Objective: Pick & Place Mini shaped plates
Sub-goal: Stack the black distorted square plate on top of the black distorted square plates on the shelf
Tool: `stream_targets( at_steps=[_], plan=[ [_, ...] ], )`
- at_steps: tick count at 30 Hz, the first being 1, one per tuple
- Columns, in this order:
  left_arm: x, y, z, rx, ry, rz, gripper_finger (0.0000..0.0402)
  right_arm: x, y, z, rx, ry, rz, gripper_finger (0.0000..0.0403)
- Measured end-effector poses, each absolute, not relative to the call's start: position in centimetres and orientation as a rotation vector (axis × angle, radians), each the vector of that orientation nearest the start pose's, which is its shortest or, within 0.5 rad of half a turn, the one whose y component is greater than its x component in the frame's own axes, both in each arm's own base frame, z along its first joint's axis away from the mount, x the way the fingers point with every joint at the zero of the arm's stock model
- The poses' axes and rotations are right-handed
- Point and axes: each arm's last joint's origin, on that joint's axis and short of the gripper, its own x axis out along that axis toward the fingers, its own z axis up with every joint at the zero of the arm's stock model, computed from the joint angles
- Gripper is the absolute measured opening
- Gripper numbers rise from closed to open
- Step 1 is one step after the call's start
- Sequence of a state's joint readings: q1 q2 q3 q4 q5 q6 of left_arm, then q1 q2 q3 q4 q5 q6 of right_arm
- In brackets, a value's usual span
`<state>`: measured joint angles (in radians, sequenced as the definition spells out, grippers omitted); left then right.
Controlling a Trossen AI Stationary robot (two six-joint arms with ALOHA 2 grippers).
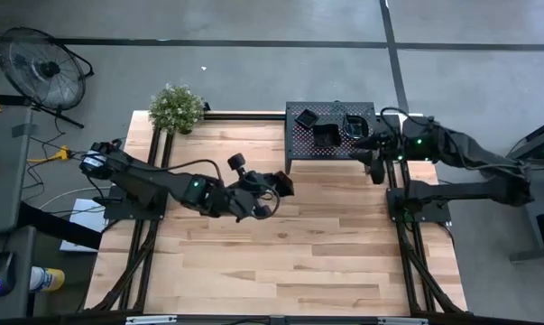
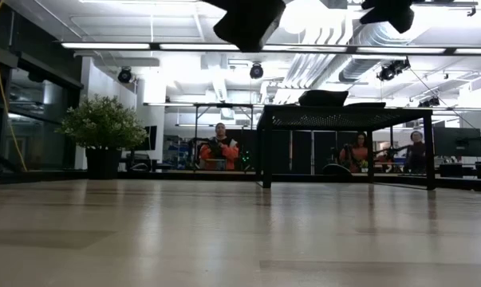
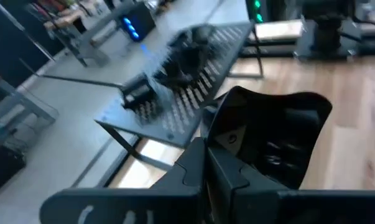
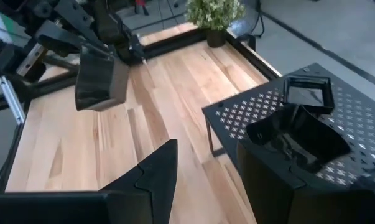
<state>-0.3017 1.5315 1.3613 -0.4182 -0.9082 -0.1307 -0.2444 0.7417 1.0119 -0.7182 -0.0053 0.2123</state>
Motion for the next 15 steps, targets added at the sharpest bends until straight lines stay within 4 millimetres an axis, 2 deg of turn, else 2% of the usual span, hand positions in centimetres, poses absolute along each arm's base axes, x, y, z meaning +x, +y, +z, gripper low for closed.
stream_targets(
  at_steps=[11, 15],
  plan=[
    [32.7, -4.8, 36.5, 0.234, 0.293, 0.828, 0.0000, 16.6, -1.1, 33.2, 0.221, 0.189, -0.401, 0.0161],
    [32.9, -3.7, 37.1, 0.239, 0.257, 0.889, 0.0000, 18.0, -0.3, 32.7, 0.213, 0.092, -0.455, 0.0161]
  ],
)
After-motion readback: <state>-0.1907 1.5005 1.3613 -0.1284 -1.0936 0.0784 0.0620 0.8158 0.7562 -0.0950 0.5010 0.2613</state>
